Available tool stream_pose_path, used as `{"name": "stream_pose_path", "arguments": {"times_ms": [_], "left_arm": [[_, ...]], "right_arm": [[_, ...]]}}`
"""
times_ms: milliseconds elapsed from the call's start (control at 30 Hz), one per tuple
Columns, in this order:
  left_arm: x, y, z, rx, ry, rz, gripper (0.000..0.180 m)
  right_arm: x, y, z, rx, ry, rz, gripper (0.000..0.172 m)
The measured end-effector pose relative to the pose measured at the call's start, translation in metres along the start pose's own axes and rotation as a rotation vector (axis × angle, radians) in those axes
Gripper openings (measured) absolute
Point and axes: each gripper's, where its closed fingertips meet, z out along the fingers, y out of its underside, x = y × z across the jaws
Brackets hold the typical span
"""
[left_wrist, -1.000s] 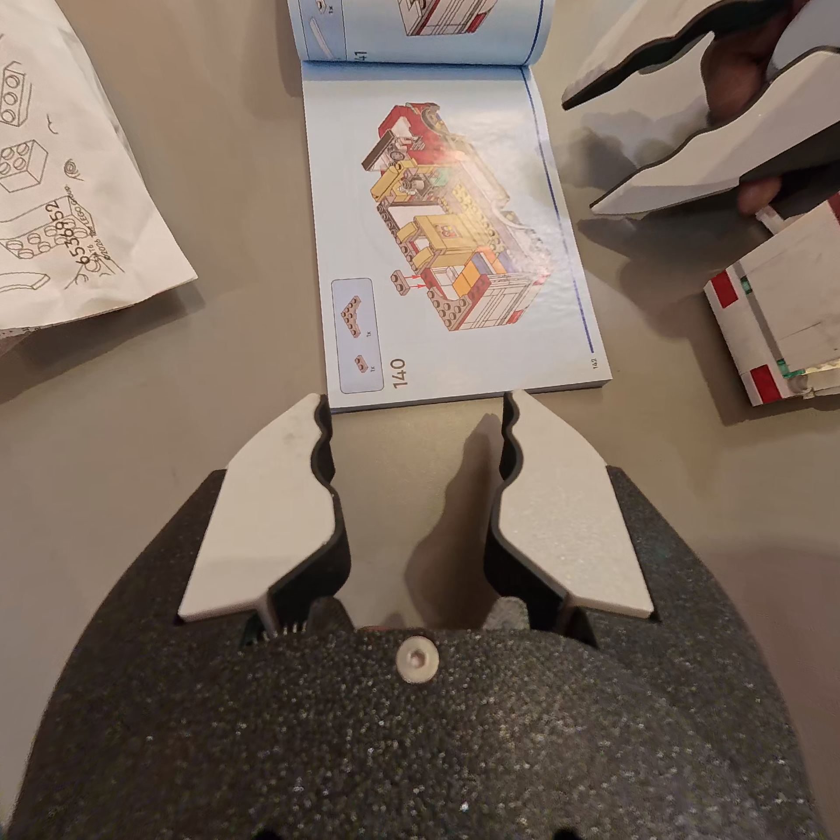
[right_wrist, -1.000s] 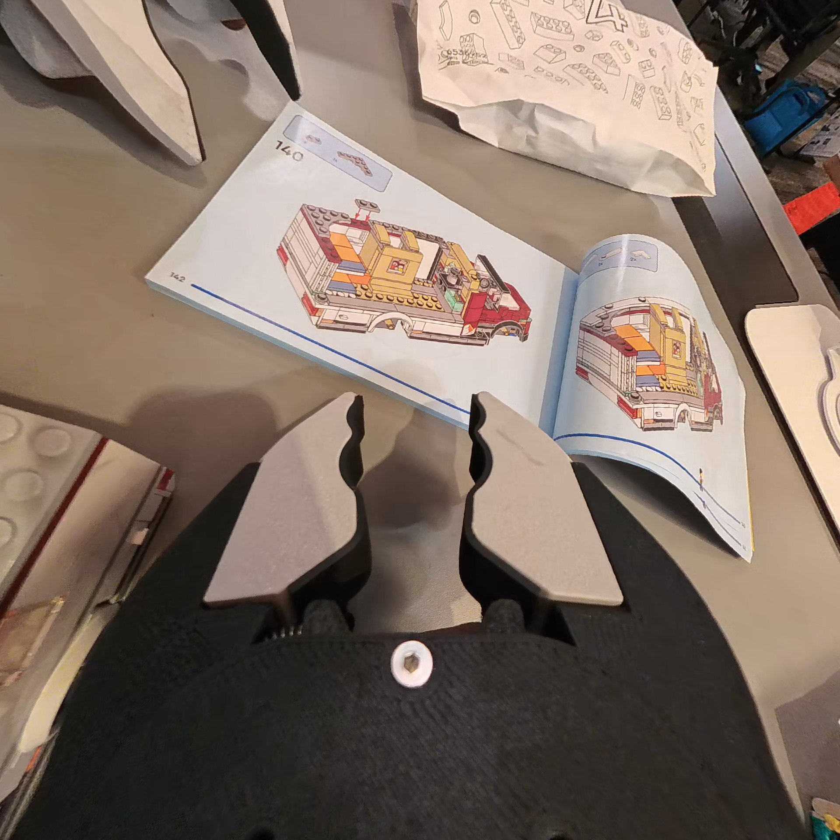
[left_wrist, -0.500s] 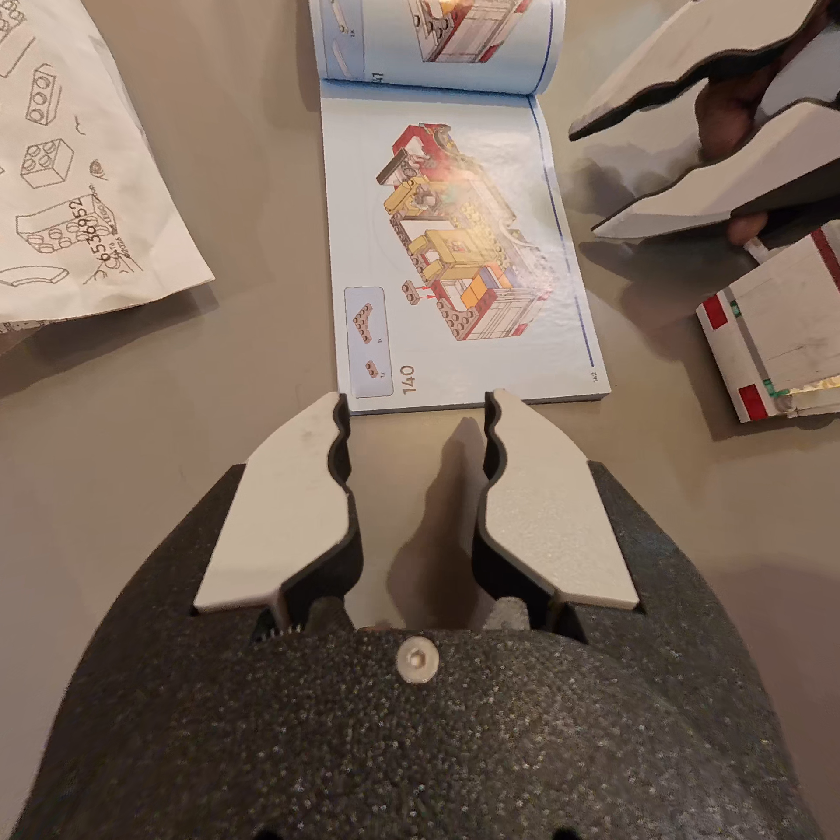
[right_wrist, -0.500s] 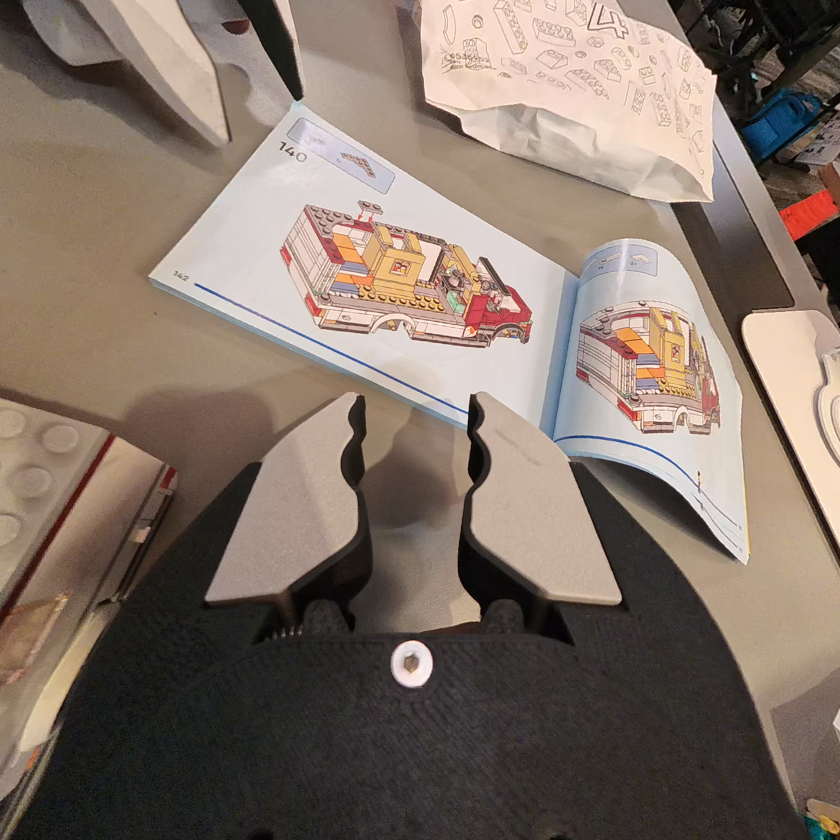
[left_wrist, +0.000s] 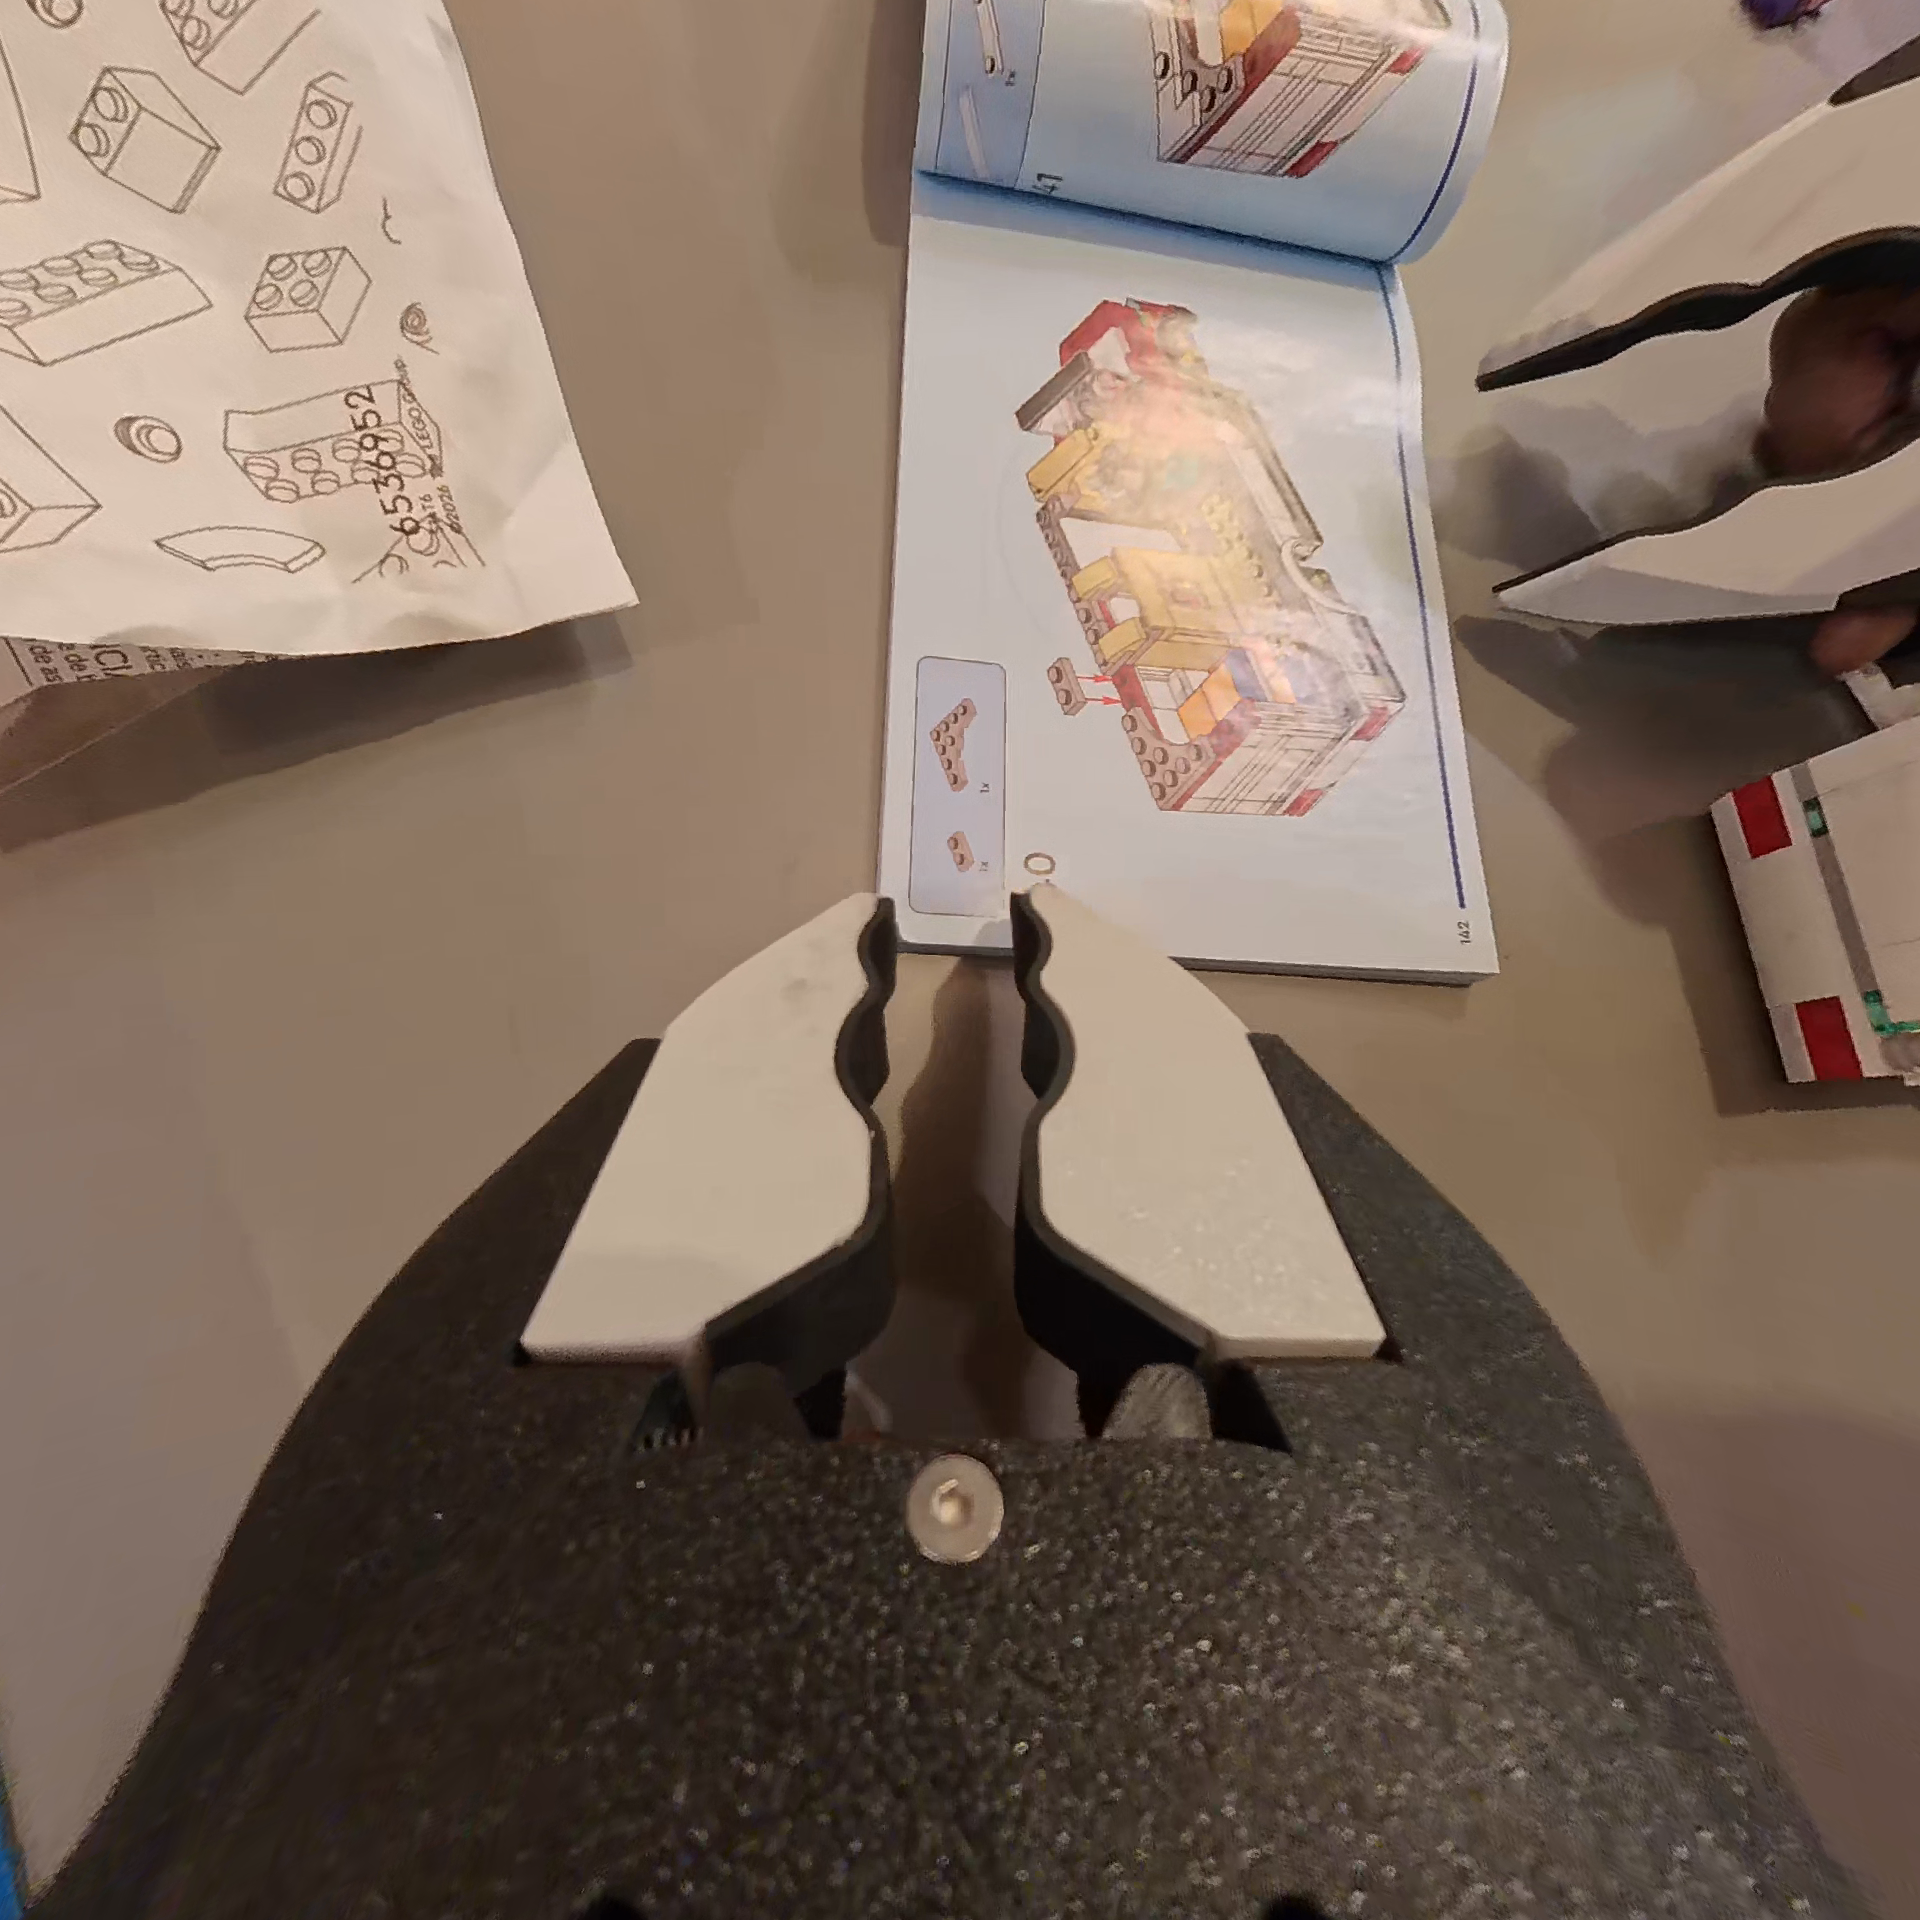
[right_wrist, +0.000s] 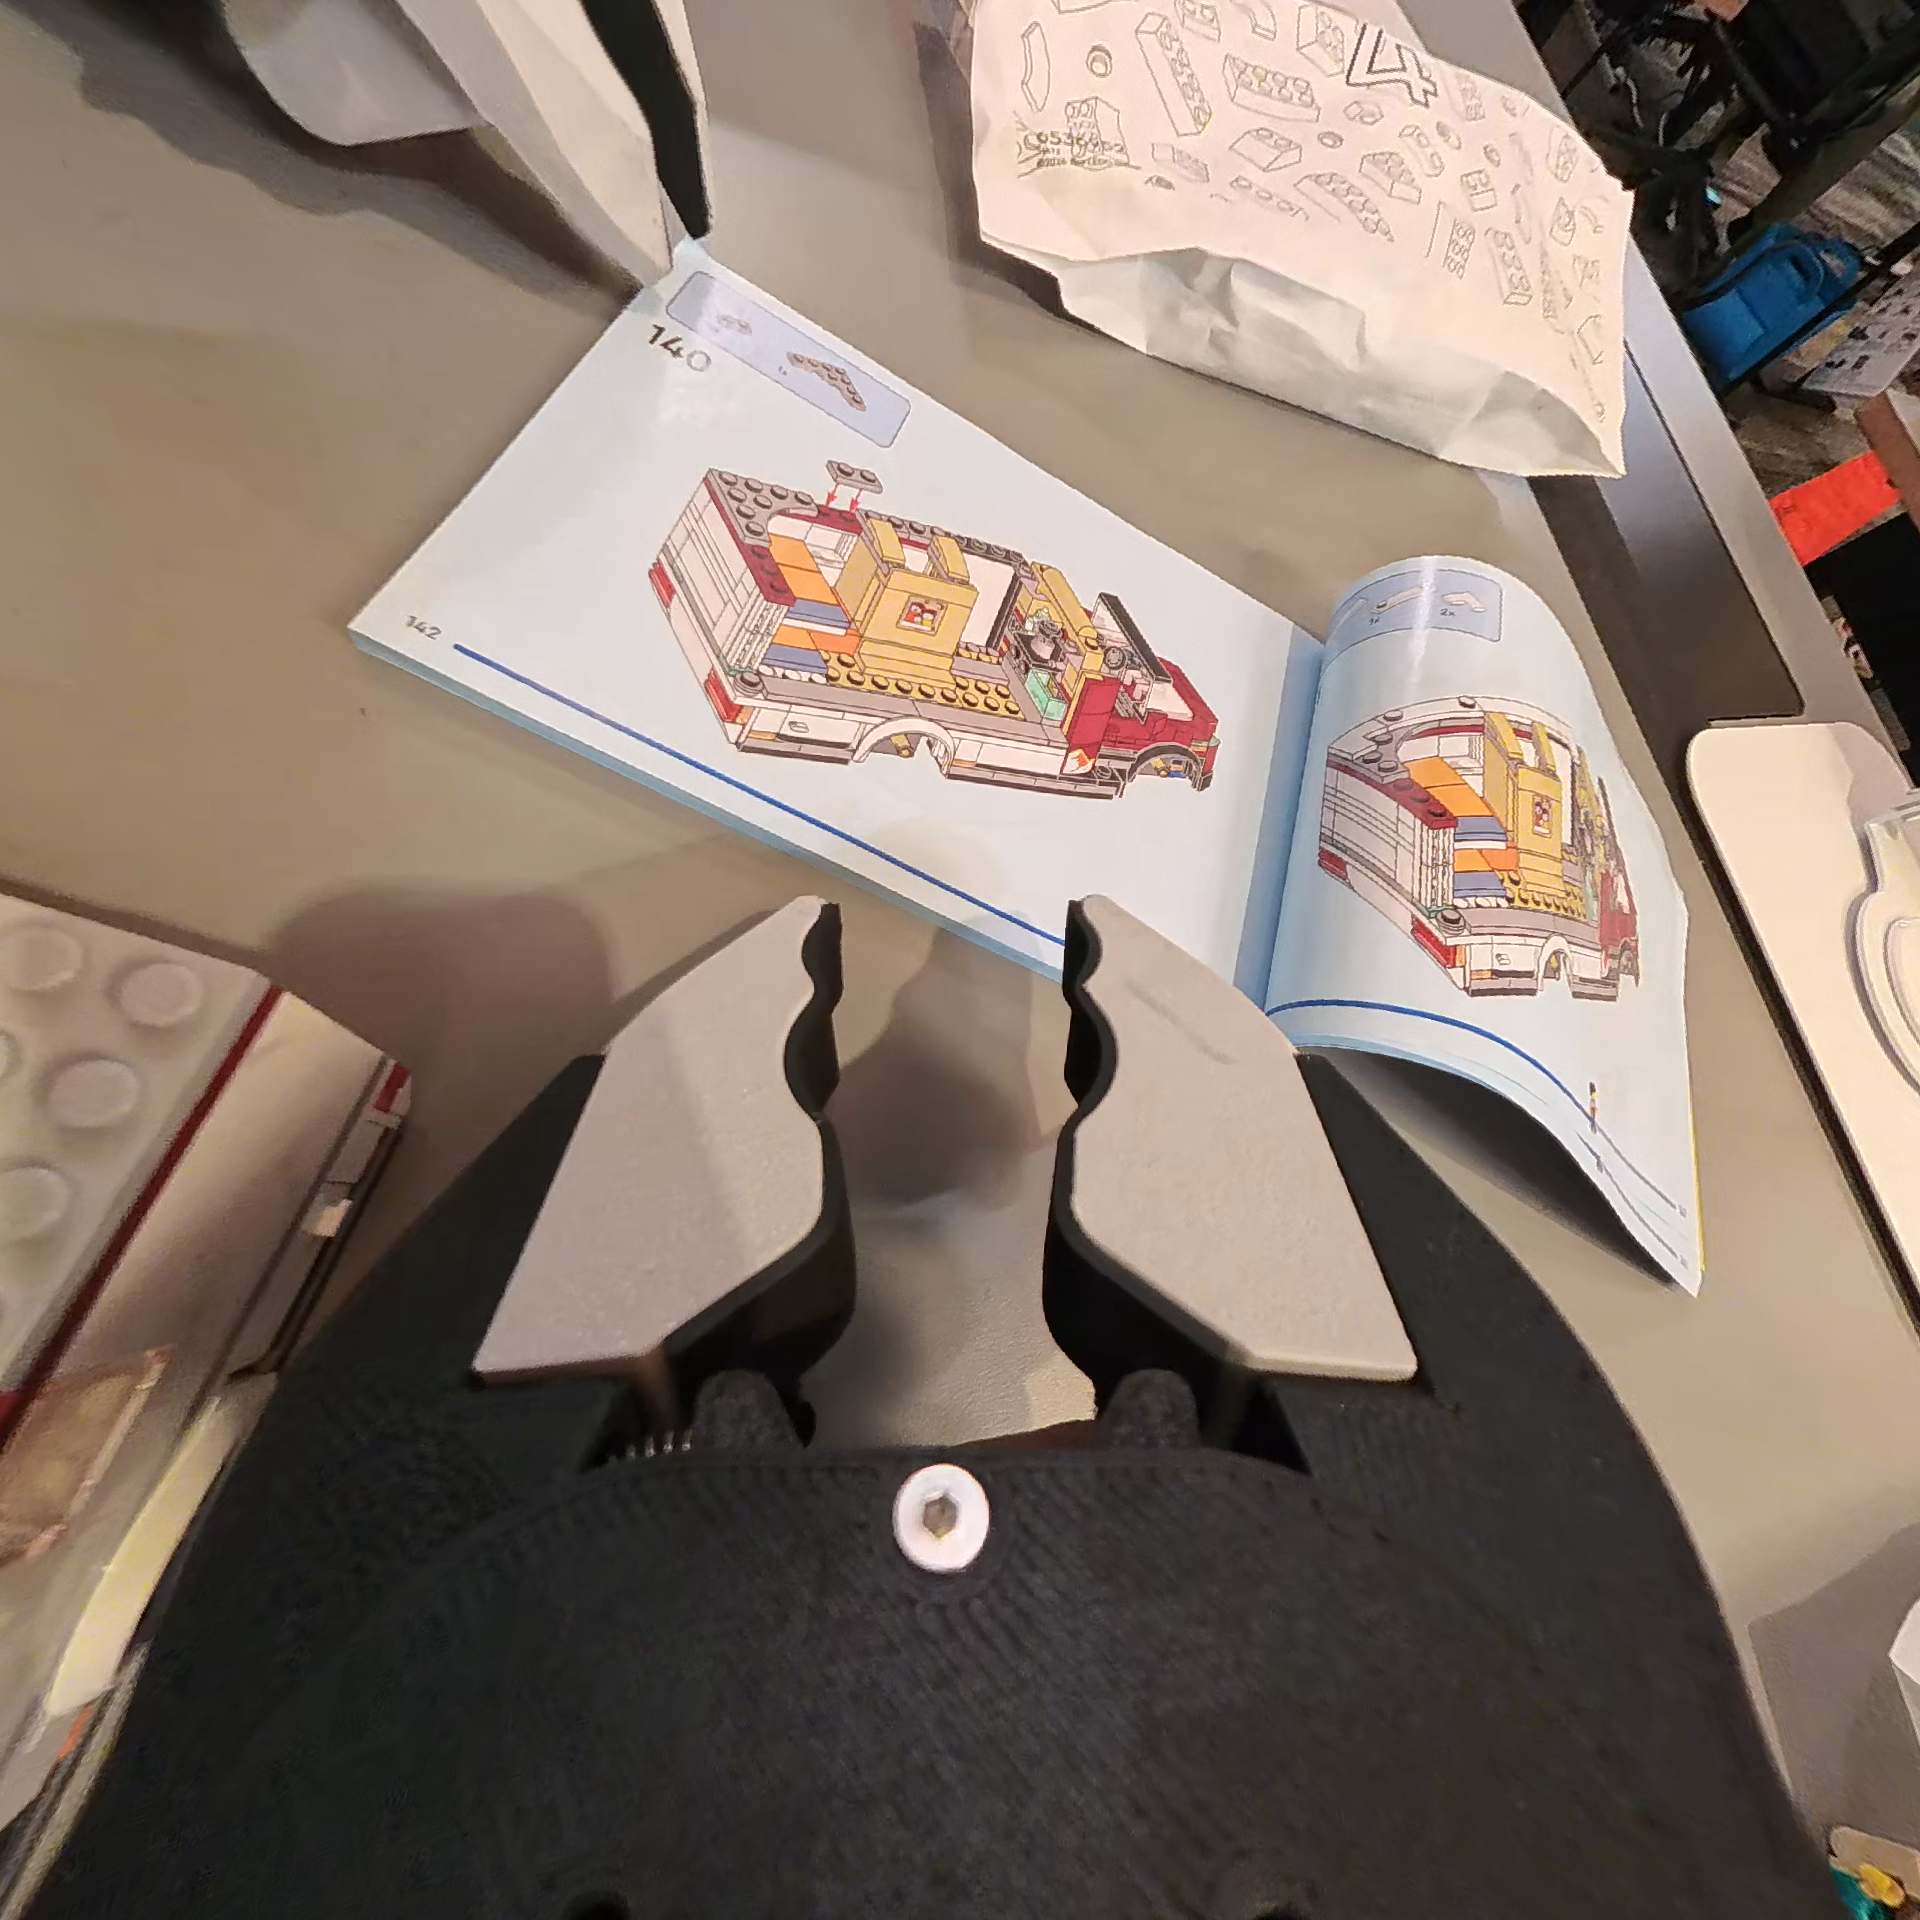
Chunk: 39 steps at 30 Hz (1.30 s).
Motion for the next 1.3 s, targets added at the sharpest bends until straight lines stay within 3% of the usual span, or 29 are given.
{"name": "stream_pose_path", "arguments": {"times_ms": [600, 900, 1033, 1300], "left_arm": [[-0.013, 0.0, 0.001, -0.005, -0.117, 0.014, 0.0], [-0.01, -0.022, -0.012, 0.143, -0.007, -0.091, 0.0], [-0.014, -0.01, -0.008, 0.074, -0.041, -0.06, 0.0], [-0.007, -0.001, -0.004, 0.017, -0.084, 0.044, 0.022]], "right_arm": [[-0.001, -0.001, -0.001, 0.005, 0.008, -0.014, 0.04], [-0.003, -0.002, -0.002, 0.016, 0.004, -0.035, 0.04], [-0.003, -0.002, -0.002, 0.018, 0.007, -0.041, 0.04], [-0.004, -0.003, -0.002, 0.021, 0.011, -0.049, 0.039]]}}
